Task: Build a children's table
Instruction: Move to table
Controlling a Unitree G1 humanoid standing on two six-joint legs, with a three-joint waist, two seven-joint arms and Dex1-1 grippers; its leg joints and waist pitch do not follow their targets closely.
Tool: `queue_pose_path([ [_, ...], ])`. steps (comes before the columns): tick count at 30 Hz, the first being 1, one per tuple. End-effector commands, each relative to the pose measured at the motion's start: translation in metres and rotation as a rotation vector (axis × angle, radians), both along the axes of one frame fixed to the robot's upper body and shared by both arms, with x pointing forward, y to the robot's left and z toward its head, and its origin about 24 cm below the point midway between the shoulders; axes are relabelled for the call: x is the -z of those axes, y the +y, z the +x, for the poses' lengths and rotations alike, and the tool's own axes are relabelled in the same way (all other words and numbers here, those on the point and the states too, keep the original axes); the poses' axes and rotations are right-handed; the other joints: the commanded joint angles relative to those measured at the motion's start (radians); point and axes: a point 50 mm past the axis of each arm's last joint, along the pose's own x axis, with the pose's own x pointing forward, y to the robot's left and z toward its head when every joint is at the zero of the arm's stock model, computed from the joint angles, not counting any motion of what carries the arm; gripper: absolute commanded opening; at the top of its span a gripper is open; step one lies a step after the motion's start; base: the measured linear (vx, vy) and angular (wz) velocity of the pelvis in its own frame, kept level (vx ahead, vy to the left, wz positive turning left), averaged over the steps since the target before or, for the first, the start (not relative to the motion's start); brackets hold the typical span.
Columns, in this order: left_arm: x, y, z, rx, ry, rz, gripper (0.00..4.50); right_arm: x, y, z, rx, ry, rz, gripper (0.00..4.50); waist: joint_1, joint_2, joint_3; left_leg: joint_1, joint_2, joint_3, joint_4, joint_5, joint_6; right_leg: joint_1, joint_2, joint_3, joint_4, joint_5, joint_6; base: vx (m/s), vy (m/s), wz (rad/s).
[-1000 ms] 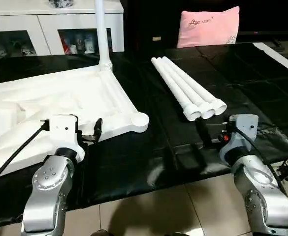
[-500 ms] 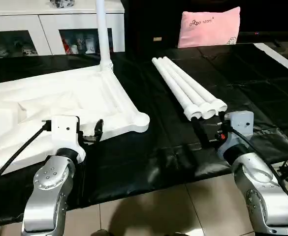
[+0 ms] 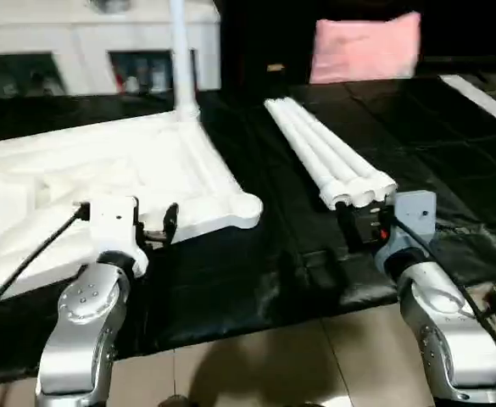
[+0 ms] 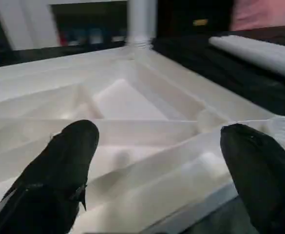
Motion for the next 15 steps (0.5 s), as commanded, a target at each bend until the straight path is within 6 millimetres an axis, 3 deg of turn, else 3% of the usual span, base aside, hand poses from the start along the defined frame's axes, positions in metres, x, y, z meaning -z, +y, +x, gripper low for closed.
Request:
queue_pose_path([
  [1, -0.0013, -0.0006, 0.0012, -0.004, 0.002, 0.022, 4.47, -0.003, 0.001, 0.0011, -0.006, -0.035, -0.014, 4.5, -0.001, 0.023, -0.049, 0.001, 0.021, -0.041, -0.097, -0.383, 0.082, 0.054, -0.022, -0.005, -0.055, -0.235, -0.19, 0.015, -0.016, 0.26],
  [2, -0.002, -0.0014, 0.0019, 0.0, -0.001, 0.027, 4.47, -0.003, 0.0008, 0.0007, -0.002, -0.044, -0.002, 4.5, -0.012, 0.033, -0.047, 0.009, 0.044, -0.088, -0.118, -0.494, 0.035, 0.055, 0.004, -0.013, -0.026, -0.207, -0.197, 0.02, -0.04, 0.48],
  [3, -0.0022, -0.002, 0.0021, -0.004, -0.002, 0.026, 4.47, -0.0028, -0.0015, 0.0007, 0.023, -0.054, 0.028, 4.5, -0.028, 0.041, -0.048, 0.083, 0.156, -0.107, -0.135, -0.56, -0.015, 0.012, 0.019, 0.022, 0.008, -0.166, -0.195, 0.024, -0.082, 0.34],
  [4, -0.0022, -0.0022, 0.002, -0.006, -0.003, 0.025, 4.47, -0.002, -0.0026, 0.0008, 0.027, -0.049, 0.027, 4.5, -0.021, 0.047, -0.043, 0.083, 0.18, -0.107, -0.158, -0.574, -0.03, 0.005, 0.028, 0.023, 0.035, -0.144, -0.202, 0.037, -0.162, 0.42],
  [5, -0.0023, -0.0026, 0.0017, -0.008, -0.007, 0.016, 4.47, -0.0015, -0.004, 0.0008, 0.034, -0.042, 0.027, 4.5, -0.019, 0.044, -0.042, 0.086, 0.192, -0.099, -0.172, -0.577, -0.015, -0.012, 0.036, 0.033, 0.075, -0.106, -0.186, 0.031, -0.137, 0.2],
  [6, -0.0017, -0.0034, 0.001, -0.013, 0.003, 0.002, 4.47, 0.001, -0.0077, 0.0011, 0.062, 0.004, 0.016, 4.5, -0.012, 0.036, -0.039, 0.075, 0.18, -0.078, -0.179, -0.566, 0.029, -0.01, 0.029, 0.043, 0.082, -0.097, -0.186, 0.022, -0.181, 0.12],
  [7, -0.0017, -0.0035, 0.001, -0.013, 0.003, 0.002, 4.47, 0.0018, -0.0076, 0.0012, 0.058, 0.016, 0.017, 4.5, -0.01, 0.021, -0.037, 0.062, 0.133, -0.04, -0.157, -0.559, 0.07, 0.001, 0.01, 0.069, 0.043, -0.113, -0.217, 0.013, -0.21, 0.06],
  [8, -0.0019, -0.0038, 0.0009, -0.012, 0.006, 0.003, 4.47, 0.0039, -0.0076, 0.0012, 0.05, 0.051, 0.02, 4.5, -0.01, 0.001, -0.04, 0.054, 0.08, -0.006, -0.108, -0.529, 0.081, 0.004, -0.003, 0.087, -0.01, -0.143, -0.258, 0.013, -0.21, 0.06],
  [9, -0.0022, -0.0037, 0.001, -0.009, 0.006, 0.013, 4.47, 0.0039, -0.007, 0.0014, 0.042, 0.055, 0.023, 4.5, 0.027, -0.03, -0.046, 0.04, -0.035, 0.072, 0.066, -0.326, 0.07, 0.013, -0.072, 0.1, -0.107, -0.444, -0.245, -0.023, -0.199, -0.03],
  [10, -0.0023, -0.0037, 0.0011, -0.009, 0.008, 0.019, 4.47, 0.0037, -0.0067, 0.0015, 0.038, 0.049, 0.026, 4.5, 0.05, -0.046, -0.053, 0.011, -0.014, 0.055, 0.06, -0.12, 0.051, 0.036, -0.098, 0.142, -0.105, -0.629, -0.064, -0.045, -0.156, -0.09],
  [11, -0.0028, -0.0038, 0.0018, -0.006, 0.004, 0.021, 4.47, 0.003, -0.0055, 0.0013, 0.028, 0.039, 0.029, 4.5, 0.052, -0.052, -0.047, 0.001, -0.006, 0.054, 0.045, -0.098, 0.037, 0.031, -0.093, 0.141, -0.1, -0.677, 0.023, -0.045, -0.156, -0.09],
  [12, -0.0034, -0.0041, 0.0028, -0.003, 0.001, 0.02, 4.47, 0.0026, -0.0038, 0.0009, 0.013, 0.03, 0.035, 4.5, 0.054, -0.036, -0.054, 0.006, 0.012, 0.044, 0.004, -0.12, 0.014, 0.039, -0.08, 0.135, -0.083, -0.633, 0.097, -0.029, -0.113, -0.08],
  [13, -0.0036, -0.0043, 0.0033, -0.002, -0.001, 0.015, 4.47, 0.0026, -0.0029, 0.0005, 0.006, 0.027, 0.038, 4.5, 0.05, -0.028, -0.057, 0.013, 0.022, 0.037, -0.016, -0.131, 0.015, 0.042, -0.073, 0.127, -0.076, -0.546, 0.087, -0.035, -0.098, -0.06],
  [14, -0.0036, -0.0044, 0.0037, -0.006, 0.0, 0.011, 4.47, 0.0049, -0.0002, -0.0011, -0.01, 0.043, 0.051, 4.5, 0.044, -0.023, -0.054, 0.018, 0.015, 0.033, -0.029, -0.176, 0.013, 0.032, -0.032, 0.099, -0.071, -0.483, 0.097, -0.035, -0.098, -0.06],
  [15, -0.0031, -0.0044, 0.0036, -0.011, 0.002, 0.001, 4.47, 0.0064, 0.0007, -0.0018, -0.013, 0.053, 0.051, 4.5, 0.04, -0.016, -0.049, 0.04, 0.02, 0.037, -0.032, -0.224, 0.008, 0.014, -0.021, 0.091, -0.082, -0.486, 0.07, -0.041, -0.078, 0.0],
])
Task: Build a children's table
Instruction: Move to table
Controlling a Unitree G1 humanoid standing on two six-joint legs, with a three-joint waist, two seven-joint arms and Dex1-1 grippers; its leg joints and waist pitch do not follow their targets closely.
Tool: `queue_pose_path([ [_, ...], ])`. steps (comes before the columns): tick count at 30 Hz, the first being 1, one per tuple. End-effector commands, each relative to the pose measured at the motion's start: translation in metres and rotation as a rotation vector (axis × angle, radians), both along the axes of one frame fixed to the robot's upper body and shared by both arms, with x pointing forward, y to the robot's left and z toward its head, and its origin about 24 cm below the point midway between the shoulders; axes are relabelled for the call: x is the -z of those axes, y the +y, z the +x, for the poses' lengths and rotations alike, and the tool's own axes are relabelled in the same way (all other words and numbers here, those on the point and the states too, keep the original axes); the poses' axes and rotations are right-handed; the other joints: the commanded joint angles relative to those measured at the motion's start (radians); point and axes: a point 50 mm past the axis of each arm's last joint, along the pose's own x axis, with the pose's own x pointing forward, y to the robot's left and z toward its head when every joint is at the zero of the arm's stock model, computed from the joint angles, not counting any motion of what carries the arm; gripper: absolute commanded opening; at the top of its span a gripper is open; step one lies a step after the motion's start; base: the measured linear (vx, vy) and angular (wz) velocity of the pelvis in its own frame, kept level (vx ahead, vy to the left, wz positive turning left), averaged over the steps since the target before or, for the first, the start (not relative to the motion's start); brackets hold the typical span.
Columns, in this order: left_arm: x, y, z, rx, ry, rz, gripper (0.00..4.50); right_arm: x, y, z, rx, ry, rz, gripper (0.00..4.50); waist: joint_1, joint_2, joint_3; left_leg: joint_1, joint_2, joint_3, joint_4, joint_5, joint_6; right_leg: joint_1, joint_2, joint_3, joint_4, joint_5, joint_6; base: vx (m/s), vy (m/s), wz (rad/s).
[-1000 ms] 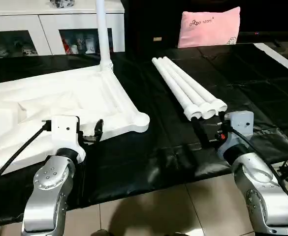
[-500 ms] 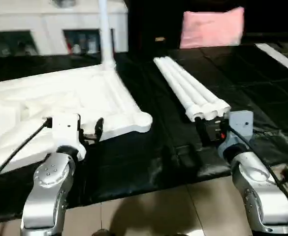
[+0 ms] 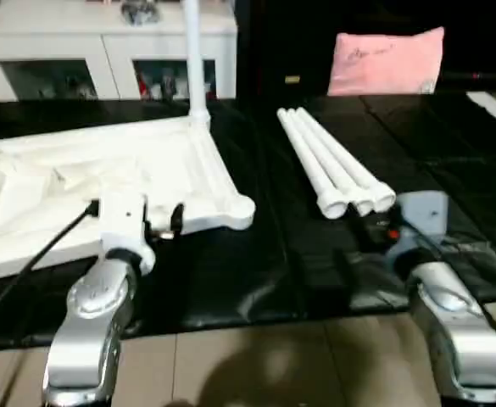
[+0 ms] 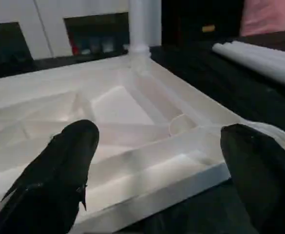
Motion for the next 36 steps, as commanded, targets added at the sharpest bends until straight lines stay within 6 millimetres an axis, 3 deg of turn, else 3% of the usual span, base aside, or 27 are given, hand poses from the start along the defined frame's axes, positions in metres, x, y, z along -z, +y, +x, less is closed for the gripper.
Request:
queue_pose_path([
  [1, -0.0016, 0.0026, 0.0, -0.021, -0.003, -0.017, 4.47, 0.0015, 0.0074, -0.0011, -0.039, 0.012, 0.023, 4.5, 0.005, 0.002, -0.037, 0.008, 0.024, 0.004, -0.053, -0.233, 0.001, 0.041, -0.088, 0.062, -0.174, -0.451, 0.099, 0.0, 0.0, 0.0],
  [3, -0.0013, 0.0027, -0.0003, -0.023, -0.003, -0.019, 4.47, 0.0029, 0.0072, -0.0016, -0.036, 0.026, 0.027, 4.5, 0.002, 0.002, -0.04, 0.012, 0.036, -0.003, -0.066, -0.247, -0.001, 0.049, -0.086, 0.061, -0.17, -0.415, 0.066, 0.0, 0.0, 0.0],
  [6, -0.0026, 0.0043, -0.0005, -0.025, -0.018, -0.006, 4.47, 0.0034, 0.0061, -0.0013, -0.042, 0.038, 0.012, 4.5, -0.005, 0.01, -0.039, 0.021, 0.06, -0.015, -0.088, -0.303, 0.003, 0.052, -0.09, 0.061, -0.164, -0.333, 0.001, 0.0, 0.017, 0.0],
  [8, -0.004, 0.0049, -0.0003, -0.024, -0.029, -0.007, 4.47, 0.0026, 0.0064, -0.0009, -0.054, 0.032, 0.004, 4.5, -0.01, 0.013, -0.039, 0.026, 0.065, -0.017, -0.096, -0.345, -0.01, 0.053, -0.095, 0.067, -0.163, -0.299, -0.04, 0.006, 0.063, 0.01],
  [11, -0.0064, 0.0063, 0.0, -0.026, -0.043, -0.004, 4.47, 0.0021, 0.0094, -0.0008, -0.09, 0.038, 0.007, 4.5, -0.013, 0.014, -0.042, 0.023, 0.067, -0.016, -0.101, -0.326, -0.013, 0.06, -0.098, 0.072, -0.157, -0.233, -0.069, 0.012, 0.059, -0.01],
  [12, -0.0066, 0.0065, 0.0, -0.026, -0.044, -0.004, 4.47, 0.0019, 0.0098, -0.0008, -0.094, 0.038, 0.003, 4.5, -0.014, 0.015, -0.041, -0.05, 0.029, -0.061, -0.125, -0.292, 0.066, 0.112, -0.111, 0.014, -0.129, -0.183, -0.1, -0.005, 0.044, 0.21],
  [13, -0.0067, 0.0064, -0.0001, -0.025, -0.045, -0.005, 4.47, 0.0019, 0.0101, -0.0008, -0.097, 0.039, 0.002, 4.5, -0.004, 0.016, -0.044, -0.03, 0.022, -0.064, -0.112, -0.306, 0.089, 0.098, -0.117, 0.006, -0.147, -0.196, -0.11, -0.003, 0.025, 0.47],
  [14, -0.0071, 0.0064, -0.0002, -0.023, -0.045, -0.008, 4.47, 0.0018, 0.011, -0.0007, -0.105, 0.04, 0.0, 4.5, -0.017, 0.008, -0.041, -0.034, 0.013, -0.073, -0.093, -0.305, 0.119, 0.105, -0.146, -0.006, -0.156, -0.244, -0.145, -0.003, 0.025, 0.47],
  [16, -0.0075, 0.0066, -0.0004, -0.022, -0.045, -0.013, 4.47, 0.0013, 0.0122, -0.0005, -0.111, 0.039, 0.005, 4.5, -0.016, 0.01, -0.033, -0.037, 0.01, -0.075, -0.083, -0.38, 0.083, 0.123, -0.165, -0.026, -0.179, -0.441, -0.116, 0.023, 0.002, 0.48],
  [17, -0.0077, 0.0068, -0.0004, -0.023, -0.046, -0.015, 4.47, 0.0007, 0.0132, -0.0002, -0.119, 0.036, 0.004, 4.5, -0.013, 0.018, -0.02, -0.027, 0.012, -0.078, -0.082, -0.461, 0.045, 0.126, -0.173, -0.038, -0.196, -0.57, -0.087, 0.028, -0.003, 0.49],
  [18, -0.0078, 0.0072, -0.0003, -0.024, -0.046, -0.016, 4.47, 0.0002, 0.0144, 0.0, -0.125, 0.034, 0.014, 4.5, -0.037, 0.028, -0.02, 0.057, 0.048, -0.064, -0.063, -0.576, -0.013, 0.078, -0.146, -0.015, -0.213, -0.657, -0.055, -0.003, 0.002, 0.41],
  [19, -0.0079, 0.0075, -0.0001, -0.025, -0.046, -0.015, 4.47, -0.0002, 0.0151, 0.0001, -0.126, 0.032, 0.017, 4.5, -0.039, 0.02, -0.018, 0.079, 0.055, -0.068, -0.063, -0.631, -0.027, 0.075, -0.14, -0.025, -0.219, -0.63, -0.056, 0.0, 0.0, 0.0],
  [20, -0.0078, 0.0078, -0.0002, -0.026, -0.045, -0.014, 4.47, -0.0006, 0.0155, 0.0001, -0.129, 0.03, 0.017, 4.5, -0.045, 0.034, -0.002, 0.089, 0.081, -0.077, -0.118, -0.836, -0.062, 0.09, -0.096, -0.026, -0.18, -0.527, -0.038, 0.0, 0.0, 0.0],
  [21, -0.0077, 0.0081, -0.0003, -0.027, -0.045, -0.013, 4.47, -0.0012, 0.0159, 0.0, -0.134, 0.025, 0.014, 4.5, -0.045, 0.036, 0.001, 0.087, 0.088, -0.082, -0.134, -0.875, -0.068, 0.098, -0.091, -0.019, -0.164, -0.486, -0.038, 0.061, 0.017, -0.02],
  [22, -0.0075, 0.0083, -0.0003, -0.027, -0.044, -0.013, 4.47, -0.0015, 0.016, 0.0, -0.137, 0.023, 0.01, 4.5, -0.046, 0.034, -0.001, 0.088, 0.08, -0.075, -0.14, -0.88, -0.075, 0.105, -0.097, 0.002, -0.161, -0.463, -0.047, 0.068, 0.008, -0.09],
  [23, -0.0073, 0.0083, -0.0002, -0.026, -0.043, -0.012, 4.47, -0.0017, 0.0157, 0.0001, -0.135, 0.023, 0.012, 4.5, -0.049, 0.025, -0.001, 0.073, 0.059, -0.058, -0.121, -0.794, -0.069, 0.117, -0.12, 0.014, -0.188, -0.524, -0.055, 0.068, 0.008, -0.09],
  [25, -0.0072, 0.0081, 0.0002, -0.024, -0.042, -0.011, 4.47, -0.0018, 0.0153, 0.0004, -0.131, 0.021, 0.015, 4.5, -0.041, 0.018, -0.008, 0.05, 0.041, -0.033, -0.098, -0.643, -0.045, 0.144, -0.146, 0.028, -0.216, -0.639, -0.041, 0.079, 0.01, -0.12],
  [26, -0.0073, 0.0081, 0.0006, -0.022, -0.041, -0.01, 4.47, -0.0019, 0.0153, 0.0007, -0.13, 0.021, 0.015, 4.5, -0.021, 0.01, -0.024, 0.025, 0.033, -0.007, -0.083, -0.392, 0.02, 0.17, -0.155, 0.047, -0.226, -0.647, -0.031, 0.079, 0.011, -0.11],
  [28, -0.0075, 0.0082, 0.001, -0.021, -0.041, -0.009, 4.47, -0.0021, 0.0154, 0.001, -0.129, 0.019, 0.018, 4.5, -0.017, 0.015, -0.036, 0.013, 0.036, -0.004, -0.09, -0.279, 0.049, 0.186, -0.137, 0.039, -0.214, -0.523, -0.05, 0.099, 0.017, -0.05],
  [29, -0.0075, 0.0082, 0.0013, -0.019, -0.041, -0.009, 4.47, -0.0023, 0.0155, 0.0011, -0.128, 0.018, 0.018, 4.5, -0.027, 0.032, -0.051, 0.04, 0.05, -0.015, -0.104, -0.186, 0.082, 0.171, -0.095, 0.018, -0.18, -0.271, -0.083, 0.111, 0.022, -0.05],
  [30, -0.0076, 0.0082, 0.0015, -0.019, -0.04, -0.008, 4.47, -0.0023, 0.0156, 0.0012, -0.128, 0.017, 0.018, 4.5, -0.034, 0.038, -0.056, 0.062, 0.06, -0.027, -0.107, -0.161, 0.103, 0.157, -0.082, 0.011, -0.16, -0.187, -0.096, 0.167, 0.021, 0.0],
  [31, -0.0076, 0.0082, 0.0018, -0.017, -0.04, -0.008, 4.47, -0.0022, 0.0157, 0.0012, -0.127, 0.017, 0.018, 4.5, -0.045, 0.046, -0.065, 0.105, 0.074, -0.047, -0.106, -0.107, 0.143, 0.131, -0.07, 0.004, -0.132, -0.092, -0.108, 0.177, -0.002, 0.02],
  [32, -0.0076, 0.0081, 0.0019, -0.017, -0.04, -0.008, 4.47, -0.0022, 0.0156, 0.0012, -0.126, 0.017, 0.019, 4.5, -0.072, 0.043, -0.064, 0.151, 0.1, -0.088, -0.1, -0.024, 0.268, 0.075, -0.058, 0.002, -0.081, -0.023, -0.109, 0.177, -0.002, 0.02],
  [33, -0.0077, 0.0081, 0.0022, -0.016, -0.04, -0.008, 4.47, -0.0022, 0.0156, 0.0012, -0.123, 0.017, 0.02, 4.5, -0.081, 0.031, -0.069, 0.186, 0.114, -0.102, -0.081, 0.048, 0.38, 0.031, -0.073, 0.021, -0.056, 0.007, -0.098, 0.139, -0.03, 0.06],
  [34, -0.0078, 0.0081, 0.0023, -0.016, -0.04, -0.008, 4.47, -0.0022, 0.0155, 0.0012, -0.123, 0.017, 0.021, 4.5, -0.078, 0.024, -0.068, 0.182, 0.109, -0.1, -0.07, 0.092, 0.422, 0.028, -0.085, 0.035, -0.054, 0.041, -0.096, 0.132, -0.047, 0.12],
  [35, -0.0081, 0.0081, 0.0028, -0.016, -0.041, -0.009, 4.47, -0.0023, 0.0154, 0.0016, -0.123, 0.018, 0.023, 4.5, -0.06, -0.003, -0.061, 0.1, 0.036, -0.033, -0.036, 0.097, 0.426, 0.092, -0.113, 0.078, -0.094, 0.169, -0.13, 0.132, -0.047, 0.12],
  [36, -0.0081, 0.0081, 0.0029, -0.015, -0.041, -0.009, 4.47, -0.0024, 0.0154, 0.0017, -0.124, 0.018, 0.022, 4.5, -0.041, -0.023, -0.063, 0.019, -0.042, 0.009, 0.003, 0.053, 0.389, 0.173, -0.108, 0.118, -0.112, 0.263, -0.154, 0.115, -0.065, 0.11],
])
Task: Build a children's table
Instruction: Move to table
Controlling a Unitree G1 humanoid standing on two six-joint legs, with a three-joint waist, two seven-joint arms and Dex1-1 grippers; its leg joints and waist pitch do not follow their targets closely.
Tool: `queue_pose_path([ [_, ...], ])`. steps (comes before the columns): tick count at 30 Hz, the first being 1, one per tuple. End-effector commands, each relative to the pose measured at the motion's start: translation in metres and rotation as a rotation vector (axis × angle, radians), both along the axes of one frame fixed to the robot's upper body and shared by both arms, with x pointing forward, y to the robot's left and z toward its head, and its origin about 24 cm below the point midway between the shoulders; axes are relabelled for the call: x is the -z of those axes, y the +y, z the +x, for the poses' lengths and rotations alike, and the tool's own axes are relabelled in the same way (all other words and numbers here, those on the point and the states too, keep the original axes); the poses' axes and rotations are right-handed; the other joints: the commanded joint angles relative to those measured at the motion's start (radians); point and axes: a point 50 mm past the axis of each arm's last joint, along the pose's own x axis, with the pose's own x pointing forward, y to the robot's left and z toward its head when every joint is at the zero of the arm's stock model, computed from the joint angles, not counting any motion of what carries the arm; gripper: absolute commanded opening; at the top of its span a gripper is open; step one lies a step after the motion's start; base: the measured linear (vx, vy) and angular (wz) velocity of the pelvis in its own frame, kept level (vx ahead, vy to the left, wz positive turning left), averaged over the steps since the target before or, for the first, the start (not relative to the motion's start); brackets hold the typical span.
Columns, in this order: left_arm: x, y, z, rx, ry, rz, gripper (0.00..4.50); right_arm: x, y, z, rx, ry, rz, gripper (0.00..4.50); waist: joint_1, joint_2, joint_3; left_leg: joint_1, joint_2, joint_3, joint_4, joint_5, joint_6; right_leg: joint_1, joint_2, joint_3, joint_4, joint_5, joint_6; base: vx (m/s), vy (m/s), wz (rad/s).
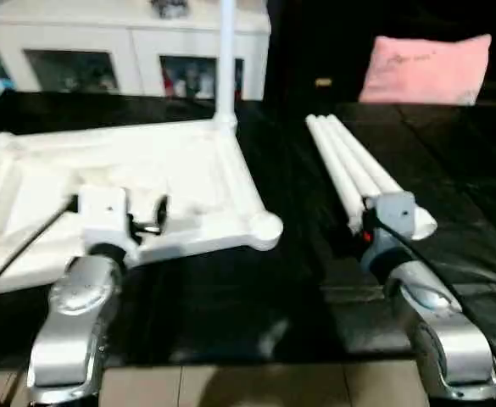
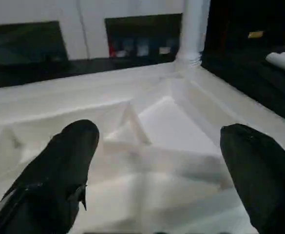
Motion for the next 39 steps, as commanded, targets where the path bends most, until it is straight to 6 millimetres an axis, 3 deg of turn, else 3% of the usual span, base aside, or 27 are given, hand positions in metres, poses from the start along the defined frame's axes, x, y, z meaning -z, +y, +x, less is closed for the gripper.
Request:
queue_pose_path([
  [1, -0.002, -0.003, 0.002, 0.015, -0.008, -0.002, 4.47, -0.003, -0.002, 0.001, 0.003, -0.008, -0.002, 4.5, 0.036, -0.03, -0.051, -0.136, -0.001, -0.013, 0.065, 0.063, 0.252, 0.155, -0.22, 0.048, -0.145, 0.259, 0.002, 0.086, -0.059, 0.32],
  [2, -0.002, -0.003, 0.002, 0.016, -0.008, -0.002, 4.47, -0.004, -0.003, 0.001, 0.01, -0.01, 0.001, 4.5, 0.048, 0.0, -0.046, -0.127, 0.019, -0.034, 0.042, 0.069, 0.128, 0.13, -0.196, -0.017, -0.17, 0.166, 0.086, 0.086, -0.059, 0.32],
  [3, -0.003, -0.003, 0.002, 0.016, -0.009, -0.002, 4.47, -0.004, -0.003, 0.001, 0.016, -0.013, 0.003, 4.5, 0.047, 0.016, -0.044, -0.11, 0.027, -0.033, 0.017, 0.073, 0.114, 0.135, -0.184, -0.042, -0.184, 0.102, 0.08, 0.083, -0.024, 0.54],
  [4, -0.003, -0.003, 0.002, 0.016, -0.008, -0.002, 4.47, -0.004, -0.003, 0.002, 0.022, -0.019, 0.003, 4.5, 0.042, 0.043, -0.034, -0.084, 0.04, -0.039, -0.028, 0.073, 0.114, 0.148, -0.15, -0.092, -0.197, -0.029, 0.044, 0.048, -0.005, 0.27],
  [5, -0.003, -0.003, 0.002, 0.017, -0.008, -0.002, 4.47, -0.005, -0.003, 0.002, 0.025, -0.021, 0.005, 4.5, 0.003, 0.097, -0.051, 0.056, 0.11, -0.106, -0.086, -0.014, 0.147, 0.062, -0.019, -0.094, -0.084, -0.096, 0.018, 0.145, 0.025, 0.5],
  [6, -0.003, -0.003, 0.002, 0.017, -0.008, -0.002, 4.47, -0.005, -0.003, 0.002, 0.025, -0.021, 0.005, 4.5, 0.003, 0.097, -0.051, 0.056, 0.11, -0.106, -0.086, -0.014, 0.147, 0.062, -0.019, -0.094, -0.084, -0.096, 0.018, 0.226, -0.001, 0.26],
  [7, -0.002, -0.003, 0.002, 0.021, -0.003, 0.003, 4.47, -0.005, -0.004, 0.002, 0.023, -0.02, -0.009, 4.5, -0.027, 0.075, -0.069, 0.143, 0.189, -0.2, -0.086, 0.104, 0.365, -0.069, -0.007, -0.029, 0.067, -0.105, -0.01, 0.283, 0.005, 0.33],
  [8, -0.002, -0.003, 0.002, 0.023, 0.001, 0.007, 4.47, -0.005, -0.004, 0.003, 0.021, -0.019, -0.016, 4.5, -0.022, 0.068, -0.078, 0.147, 0.187, -0.203, -0.07, 0.238, 0.406, -0.102, -0.013, -0.013, 0.088, -0.093, 0.019, 0.187, -0.025, 0.1],
  [9, 0.0, -0.003, 0.001, 0.028, 0.009, 0.021, 4.47, -0.006, -0.004, 0.003, 0.017, -0.022, -0.024, 4.5, -0.011, 0.061, -0.07, 0.119, 0.172, -0.169, -0.058, 0.432, 0.419, -0.134, -0.023, 0.011, 0.104, -0.013, 0.078, 0.094, 0.02, 0.08],
  [10, 0.001, -0.003, 0.001, 0.029, 0.013, 0.027, 4.47, -0.006, -0.004, 0.003, 0.015, -0.023, -0.027, 4.5, 0.001, 0.058, -0.07, 0.095, 0.151, -0.141, -0.059, 0.537, 0.403, -0.134, -0.019, 0.014, 0.104, 0.051, 0.104, 0.052, -0.002, 0.04],
  [11, 0.001, -0.003, 0.001, 0.03, 0.016, 0.031, 4.47, -0.006, -0.004, 0.004, 0.015, -0.024, -0.026, 4.5, 0.022, 0.015, -0.067, 0.024, 0.075, -0.048, -0.032, 0.639, 0.318, -0.117, -0.042, 0.062, -0.01, 0.347, 0.08, 0.052, -0.002, 0.04],
  [12, 0.001, -0.003, 0.001, 0.031, 0.017, 0.032, 4.47, -0.006, -0.004, 0.004, 0.015, -0.024, -0.026, 4.5, 0.022, 0.015, -0.067, 0.024, 0.075, -0.048, -0.032, 0.639, 0.318, -0.117, -0.042, 0.062, -0.01, 0.347, 0.08, 0.031, -0.056, 0.14],
  [13, 0.002, -0.005, 0.0, 0.049, 0.024, 0.041, 4.47, -0.008, -0.005, 0.006, 0.017, -0.028, -0.031, 4.5, 0.054, -0.038, -0.058, -0.034, -0.007, -0.013, 0.005, 0.126, 0.122, -0.055, -0.136, 0.159, -0.097, 0.271, 0.119, 0.011, -0.079, 0.08],
  [14, 0.002, -0.005, 0.0, 0.06, 0.026, 0.046, 4.47, -0.009, -0.005, 0.007, 0.019, -0.026, -0.037, 4.5, 0.054, -0.029, -0.059, -0.044, 0.02, -0.037, -0.028, 0.093, 0.039, -0.03, -0.145, 0.139, -0.083, 0.272, 0.07, 0.011, -0.079, 0.08],
  [15, 0.002, -0.005, 0.0, 0.067, 0.027, 0.049, 4.47, -0.009, -0.005, 0.008, 0.02, -0.025, -0.04, 4.5, 0.054, -0.023, -0.059, -0.039, 0.024, -0.033, -0.037, 0.098, 0.016, -0.04, -0.122, 0.124, -0.081, 0.285, 0.046, -0.018, -0.08, -0.01],
  [16, 0.002, -0.006, 0.001, 0.084, 0.028, 0.056, 4.47, -0.01, -0.006, 0.009, 0.022, -0.023, -0.049, 4.5, 0.042, -0.011, -0.052, -0.031, 0.032, -0.029, -0.057, 0.06, -0.012, -0.045, -0.091, 0.1, -0.081, 0.226, -0.02, -0.045, -0.061, 0.0],
  [17, 0.001, -0.006, 0.001, 0.097, 0.025, 0.057, 4.47, -0.011, -0.006, 0.011, 0.022, -0.025, -0.057, 4.5, 0.034, 0.004, -0.046, -0.026, 0.043, -0.03, -0.073, -0.025, -0.04, -0.046, -0.074, 0.087, -0.089, 0.076, -0.082, -0.045, -0.061, 0.0],
  [18, 0.0, -0.006, 0.001, 0.118, 0.021, 0.059, 4.47, -0.012, -0.007, 0.014, 0.022, -0.014, -0.069, 4.5, 0.034, 0.004, -0.046, -0.026, 0.043, -0.03, -0.073, -0.025, -0.04, -0.046, -0.074, 0.087, -0.089, 0.076, -0.082, -0.071, -0.022, -0.06],
  [19, -0.001, -0.006, 0.001, 0.14, 0.022, 0.066, 4.47, -0.012, -0.008, 0.017, 0.024, -0.004, -0.087, 4.5, 0.024, 0.008, -0.041, -0.022, 0.052, -0.032, -0.085, -0.133, -0.068, -0.048, -0.066, 0.082, -0.097, -0.087, -0.119, -0.085, 0.003, -0.05],
  [20, -0.002, -0.007, 0.002, 0.167, 0.019, 0.079, 4.47, -0.012, -0.009, 0.02, 0.027, 0.007, -0.109, 4.5, 0.015, 0.014, -0.032, -0.015, 0.059, -0.034, -0.095, -0.249, -0.1, -0.058, -0.062, 0.08, -0.108, -0.219, -0.133, -0.085, 0.003, -0.05],
  [21, -0.002, -0.007, 0.003, 0.19, 0.021, 0.085, 4.47, -0.012, -0.011, 0.023, 0.034, 0.015, -0.121, 4.5, 0.01, 0.016, -0.028, -0.006, 0.06, -0.034, -0.096, -0.339, -0.126, -0.07, -0.06, 0.08, -0.12, -0.307, -0.121, -0.068, 0.005, -0.01],
  [22, -0.002, -0.007, 0.003, 0.19, 0.021, 0.085, 4.47, -0.012, -0.011, 0.023, 0.034, 0.015, -0.121, 4.5, 0.008, 0.012, -0.027, 0.0, 0.057, -0.032, -0.095, -0.379, -0.136, -0.074, -0.062, 0.083, -0.13, -0.354, -0.105, 0.0, 0.0, 0.0],
  [24, -0.003, -0.008, 0.003, 0.226, 0.024, 0.099, 4.47, -0.012, -0.014, 0.027, 0.052, 0.028, -0.128, 4.5, 0.007, 0.013, -0.025, 0.0, 0.057, -0.033, -0.099, -0.4, -0.138, -0.077, -0.061, 0.081, -0.136, -0.385, -0.087, -0.052, 0.005, 0.0],
  [26, -0.004, -0.009, 0.004, 0.285, 0.039, 0.109, 4.47, -0.013, -0.018, 0.033, 0.089, 0.053, -0.14, 4.5, 0.005, 0.015, -0.03, -0.007, 0.056, -0.036, -0.101, -0.373, -0.136, -0.069, -0.064, 0.079, -0.133, -0.37, -0.083, -0.037, 0.007, -0.02],
  [30, -0.006, -0.011, 0.002, 0.426, 0.073, 0.142, 4.47, -0.015, -0.025, 0.043, 0.126, 0.086, -0.143, 4.5, 0.005, 0.022, -0.031, -0.008, 0.056, -0.034, -0.102, -0.343, -0.132, -0.07, -0.064, 0.081, -0.128, -0.314, -0.106, 0.0, 0.0, 0.0],
  [34, -0.007, -0.011, -0.001, 0.546, 0.111, 0.202, 4.47, -0.018, -0.028, 0.053, 0.131, 0.096, -0.153, 4.5, -0.002, 0.023, -0.037, -0.015, 0.056, -0.025, -0.099, -0.283, -0.124, -0.063, -0.065, 0.083, -0.117, -0.221, -0.148, 0.0, 0.0, 0.0],
  [39, -0.012, -0.011, -0.011, 0.752, 0.183, 0.194, 4.47, -0.019, -0.033, 0.065, 0.122, 0.214, -0.153, 4.5, 0.002, 0.031, -0.049, -0.019, 0.057, -0.015, -0.086, -0.124, -0.105, -0.052, -0.065, 0.078, -0.095, -0.04, -0.221, 0.022, -0.01, 0.0],
])
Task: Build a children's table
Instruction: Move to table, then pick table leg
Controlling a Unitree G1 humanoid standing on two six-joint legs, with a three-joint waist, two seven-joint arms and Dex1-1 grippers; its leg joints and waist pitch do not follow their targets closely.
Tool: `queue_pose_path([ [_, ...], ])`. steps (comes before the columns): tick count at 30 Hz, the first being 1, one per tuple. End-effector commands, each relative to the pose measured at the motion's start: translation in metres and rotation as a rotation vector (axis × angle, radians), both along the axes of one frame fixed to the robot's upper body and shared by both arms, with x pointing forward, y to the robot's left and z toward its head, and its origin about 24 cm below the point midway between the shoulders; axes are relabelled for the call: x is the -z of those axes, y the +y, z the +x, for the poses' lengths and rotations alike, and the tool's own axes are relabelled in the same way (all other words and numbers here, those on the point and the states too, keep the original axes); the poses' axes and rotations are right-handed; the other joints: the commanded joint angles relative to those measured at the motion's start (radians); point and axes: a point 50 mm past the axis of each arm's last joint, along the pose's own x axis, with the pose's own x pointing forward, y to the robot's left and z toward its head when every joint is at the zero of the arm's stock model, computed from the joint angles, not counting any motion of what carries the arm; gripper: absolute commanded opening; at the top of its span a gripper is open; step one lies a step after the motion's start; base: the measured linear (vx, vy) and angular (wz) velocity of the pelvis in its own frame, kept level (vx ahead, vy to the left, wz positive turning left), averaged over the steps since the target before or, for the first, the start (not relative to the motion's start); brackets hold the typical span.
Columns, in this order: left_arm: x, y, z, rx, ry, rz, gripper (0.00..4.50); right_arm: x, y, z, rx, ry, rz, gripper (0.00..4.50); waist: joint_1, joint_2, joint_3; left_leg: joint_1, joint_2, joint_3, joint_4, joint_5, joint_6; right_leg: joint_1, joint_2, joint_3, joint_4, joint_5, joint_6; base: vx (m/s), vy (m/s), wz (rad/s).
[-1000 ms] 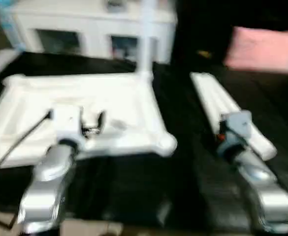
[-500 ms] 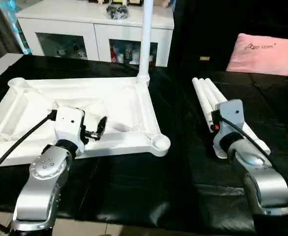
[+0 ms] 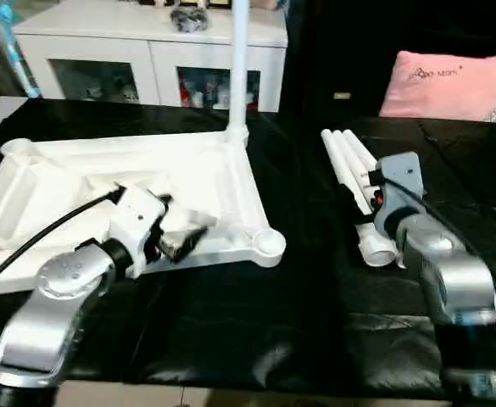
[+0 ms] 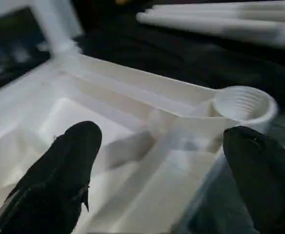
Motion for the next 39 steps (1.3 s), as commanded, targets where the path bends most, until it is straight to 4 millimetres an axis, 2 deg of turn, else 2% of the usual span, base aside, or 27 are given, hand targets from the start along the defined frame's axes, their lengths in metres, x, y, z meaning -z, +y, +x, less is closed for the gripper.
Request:
queue_pose_path([
  [1, -0.007, -0.006, -0.005, 0.099, 0.034, -0.02, 4.47, -0.001, -0.005, 0.004, 0.017, 0.057, 0.014, 4.5, 0.006, 0.018, -0.059, -0.001, 0.055, -0.012, -0.09, -0.137, -0.007, 0.049, -0.07, 0.045, -0.06, -0.152, -0.223, 0.059, -0.022, 0.03],
  [2, -0.009, -0.006, -0.007, 0.136, 0.056, -0.026, 4.47, -0.003, -0.008, 0.007, 0.031, 0.078, 0.013, 4.5, 0.008, 0.016, -0.066, -0.002, 0.053, -0.007, -0.083, -0.047, 0.004, 0.057, -0.068, 0.042, -0.049, -0.037, -0.253, 0.059, -0.022, 0.03],
  [3, -0.009, -0.006, -0.008, 0.145, 0.061, -0.027, 4.47, -0.003, -0.009, 0.008, 0.037, 0.088, 0.011, 4.5, 0.012, 0.018, -0.064, -0.003, 0.054, -0.006, -0.083, -0.014, 0.015, 0.06, -0.068, 0.04, -0.048, 0.0, -0.264, 0.0, 0.0, 0.0],
  [5, -0.012, -0.007, -0.011, 0.192, 0.091, -0.036, 4.47, -0.002, -0.014, 0.012, 0.07, 0.146, 0.004, 4.5, 0.013, 0.017, -0.064, -0.002, 0.053, -0.005, -0.084, -0.008, 0.02, 0.062, -0.068, 0.038, -0.048, -0.002, -0.274, 0.0, 0.0, 0.0],
  [7, -0.013, -0.009, -0.013, 0.231, 0.117, -0.039, 4.47, -0.002, -0.017, 0.018, 0.077, 0.197, 0.015, 4.5, 0.014, 0.018, -0.062, 0.002, 0.054, -0.004, -0.085, -0.029, 0.015, 0.06, -0.067, 0.037, -0.049, -0.041, -0.282, 0.0, 0.0, 0.0],
  [8, -0.013, -0.009, -0.013, 0.242, 0.124, -0.037, 4.47, -0.001, -0.017, 0.02, 0.074, 0.213, 0.025, 4.5, 0.017, 0.018, -0.057, 0.003, 0.057, -0.002, -0.087, -0.071, 0.003, 0.06, -0.068, 0.038, -0.055, -0.097, -0.277, 0.0, 0.0, 0.0],
  [10, -0.012, -0.009, -0.012, 0.258, 0.139, -0.035, 4.47, 0.0, -0.017, 0.023, 0.057, 0.237, 0.024, 4.5, 0.02, 0.018, -0.055, 0.005, 0.058, -0.001, -0.089, -0.094, -0.003, 0.058, -0.068, 0.038, -0.058, -0.13, -0.27, 0.0, 0.0, 0.0],
  [12, -0.009, -0.007, -0.01, 0.264, 0.152, -0.037, 4.47, 0.002, -0.015, 0.024, 0.031, 0.262, 0.017, 4.5, 0.027, 0.017, -0.052, 0.008, 0.06, 0.001, -0.091, -0.138, -0.017, 0.054, -0.07, 0.04, -0.063, -0.199, -0.252, 0.0, 0.0, 0.0],
  [13, -0.005, -0.004, -0.007, 0.263, 0.159, -0.037, 4.47, 0.003, -0.014, 0.024, 0.024, 0.277, 0.015, 4.5, 0.028, 0.015, -0.051, 0.007, 0.059, 0.002, -0.092, -0.143, -0.016, 0.054, -0.069, 0.039, -0.066, -0.213, -0.246, 0.0, 0.0, 0.0],
  [15, 0.001, 0.001, -0.001, 0.255, 0.167, -0.041, 4.47, 0.005, -0.014, 0.025, 0.018, 0.295, 0.011, 4.5, 0.03, 0.015, -0.052, 0.01, 0.06, 0.007, -0.093, -0.161, -0.022, 0.051, -0.068, 0.04, -0.069, -0.246, -0.23, 0.0, 0.0, 0.0],
  [17, 0.008, 0.008, 0.006, 0.245, 0.184, -0.044, 4.47, 0.008, -0.013, 0.027, 0.019, 0.314, 0.012, 4.5, 0.031, 0.015, -0.054, 0.012, 0.064, 0.011, -0.094, -0.159, -0.033, 0.05, -0.069, 0.041, -0.068, -0.24, -0.223, 0.0, 0.0, 0.0],
  [18, 0.009, 0.01, 0.007, 0.242, 0.188, -0.044, 4.47, 0.009, -0.013, 0.027, 0.019, 0.318, 0.012, 4.5, 0.031, 0.015, -0.053, 0.013, 0.061, 0.014, -0.095, -0.16, -0.035, 0.048, -0.066, 0.041, -0.069, -0.241, -0.221, 0.0, 0.0, 0.0],
  [20, 0.014, 0.015, 0.011, 0.235, 0.194, -0.041, 4.47, 0.011, -0.013, 0.028, 0.018, 0.334, 0.015, 4.5, 0.031, 0.016, -0.056, 0.013, 0.064, 0.012, -0.096, -0.164, -0.044, 0.05, -0.069, 0.041, -0.065, -0.23, -0.222, 0.0, 0.0, 0.0],
  [23, 0.021, 0.023, 0.016, 0.221, 0.204, -0.038, 4.47, 0.014, -0.013, 0.029, 0.022, 0.355, 0.027, 4.5, 0.033, 0.015, -0.057, 0.013, 0.064, 0.014, -0.095, -0.145, -0.04, 0.051, -0.068, 0.041, -0.063, -0.199, -0.227, 0.0, 0.0, 0.0],
  [27, 0.036, 0.039, 0.025, 0.199, 0.219, -0.03, 4.47, 0.018, -0.014, 0.03, 0.028, 0.376, 0.05, 4.5, 0.034, 0.016, -0.057, 0.013, 0.06, 0.016, -0.095, -0.143, -0.036, 0.051, -0.067, 0.041, -0.067, -0.201, -0.229, 0.0, 0.0, 0.0],
  [29, 0.041, 0.045, 0.027, 0.189, 0.226, -0.026, 4.47, 0.021, -0.013, 0.03, 0.029, 0.393, 0.066, 4.5, 0.034, 0.017, -0.059, 0.014, 0.066, 0.014, -0.097, -0.146, -0.043, 0.052, -0.072, 0.041, -0.064, -0.192, -0.231, 0.0, 0.0, 0.0],
  [31, 0.046, 0.051, 0.029, 0.187, 0.229, -0.024, 4.5, 0.024, -0.014, 0.03, 0.032, 0.411, 0.078, 4.22, 0.035, 0.017, -0.059, 0.013, 0.067, 0.014, -0.098, -0.14, -0.044, 0.053, -0.072, 0.041, -0.061, -0.177, -0.235, 0.0, 0.0, 0.0],
  [34, 0.049, 0.057, 0.028, 0.193, 0.225, -0.023, 4.5, 0.028, -0.014, 0.03, 0.033, 0.431, 0.095, 4.1, 0.038, 0.016, -0.058, 0.015, 0.07, 0.016, -0.098, -0.152, -0.045, 0.052, -0.076, 0.042, -0.063, -0.188, -0.245, 0.0, 0.0, 0.0],
  [36, 0.046, 0.058, 0.024, 0.205, 0.216, -0.027, 4.5, 0.03, -0.013, 0.03, 0.031, 0.441, 0.11, 3.73, 0.04, 0.017, -0.058, 0.015, 0.074, 0.016, -0.099, -0.154, -0.047, 0.052, -0.079, 0.042, -0.06, -0.181, -0.254, 0.0, 0.0, 0.0],
  [39, 0.04, 0.057, 0.018, 0.229, 0.185, -0.038, 4.5, 0.033, -0.013, 0.029, 0.026, 0.46, 0.126, 3.63, 0.042, 0.016, -0.057, 0.014, 0.078, 0.016, -0.099, -0.157, -0.045, 0.051, -0.081, 0.042, -0.057, -0.186, -0.26, 0.0, 0.0, 0.0],
])
